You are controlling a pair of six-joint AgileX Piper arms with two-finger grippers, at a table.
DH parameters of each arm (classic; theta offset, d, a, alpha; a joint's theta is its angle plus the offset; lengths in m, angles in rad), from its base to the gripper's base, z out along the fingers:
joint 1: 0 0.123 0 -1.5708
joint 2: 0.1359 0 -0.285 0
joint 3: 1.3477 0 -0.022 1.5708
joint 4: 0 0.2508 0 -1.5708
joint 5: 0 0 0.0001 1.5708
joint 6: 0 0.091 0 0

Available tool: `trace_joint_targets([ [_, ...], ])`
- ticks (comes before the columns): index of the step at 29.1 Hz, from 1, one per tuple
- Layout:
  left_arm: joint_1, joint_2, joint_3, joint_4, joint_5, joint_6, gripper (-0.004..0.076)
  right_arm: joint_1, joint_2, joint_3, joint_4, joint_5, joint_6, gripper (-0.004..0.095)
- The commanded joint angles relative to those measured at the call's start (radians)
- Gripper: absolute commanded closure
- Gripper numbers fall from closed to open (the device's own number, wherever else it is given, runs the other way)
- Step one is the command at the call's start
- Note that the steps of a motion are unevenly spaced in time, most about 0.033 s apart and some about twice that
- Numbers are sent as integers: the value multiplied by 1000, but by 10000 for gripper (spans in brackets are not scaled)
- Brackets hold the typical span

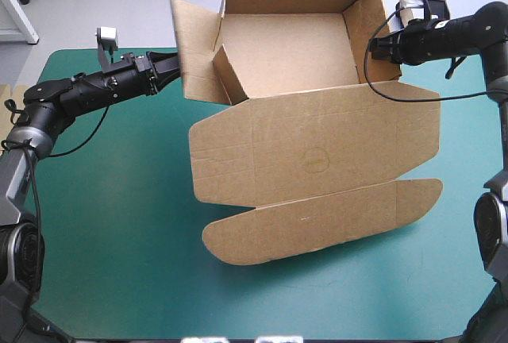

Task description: Fold the box

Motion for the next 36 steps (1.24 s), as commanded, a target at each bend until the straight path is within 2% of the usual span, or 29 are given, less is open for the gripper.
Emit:
trace_joint_targets([
  [1,-17,-42,-73,-143,95,-29,360,48,-53,-33,-26,-59,50,919],
  [7,-27,-42,-82,-50,49,-74,360,113,-53,-33,-68,-84,82,919],
  [19,-29,-42,-129,-86,97,-121,337,134,-52,-33,-118,-78,123,919],
  [27,-65,-42,-174,19,36,-185,312,153,-52,-33,-124,-60,156,919],
  [32,-102,-42,-265,263,-14,-315,311,193,-52,-33,-201,-59,209,919],
  [36,-137,-42,-343,447,-59,-430,311,210,-52,-33,-215,-52,239,916],
])
